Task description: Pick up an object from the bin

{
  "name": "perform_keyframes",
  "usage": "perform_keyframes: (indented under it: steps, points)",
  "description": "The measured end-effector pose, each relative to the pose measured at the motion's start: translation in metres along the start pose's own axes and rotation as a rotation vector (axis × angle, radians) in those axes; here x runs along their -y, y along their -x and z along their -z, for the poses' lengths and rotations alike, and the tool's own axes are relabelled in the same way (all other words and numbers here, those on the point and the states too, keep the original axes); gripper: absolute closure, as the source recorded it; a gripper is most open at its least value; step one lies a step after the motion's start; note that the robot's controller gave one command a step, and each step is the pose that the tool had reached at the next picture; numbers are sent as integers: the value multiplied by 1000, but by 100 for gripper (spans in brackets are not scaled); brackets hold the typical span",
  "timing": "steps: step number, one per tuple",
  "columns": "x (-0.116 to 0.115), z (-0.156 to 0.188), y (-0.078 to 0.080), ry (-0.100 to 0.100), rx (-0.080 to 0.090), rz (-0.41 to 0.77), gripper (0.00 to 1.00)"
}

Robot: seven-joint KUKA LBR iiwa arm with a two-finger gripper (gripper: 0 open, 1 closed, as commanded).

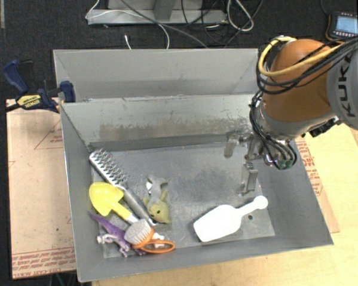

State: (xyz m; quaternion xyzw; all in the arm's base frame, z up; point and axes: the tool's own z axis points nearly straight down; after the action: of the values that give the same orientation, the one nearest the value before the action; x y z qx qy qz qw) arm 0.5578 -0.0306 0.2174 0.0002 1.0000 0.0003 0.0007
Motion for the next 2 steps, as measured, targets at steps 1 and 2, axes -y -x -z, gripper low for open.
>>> perform_keyframes:
  steps: [1, 2]
  points:
    - [-6, -75, -65, 3, -8, 368, 0]
    - [2, -68, -70, 0, 4, 453, 0]
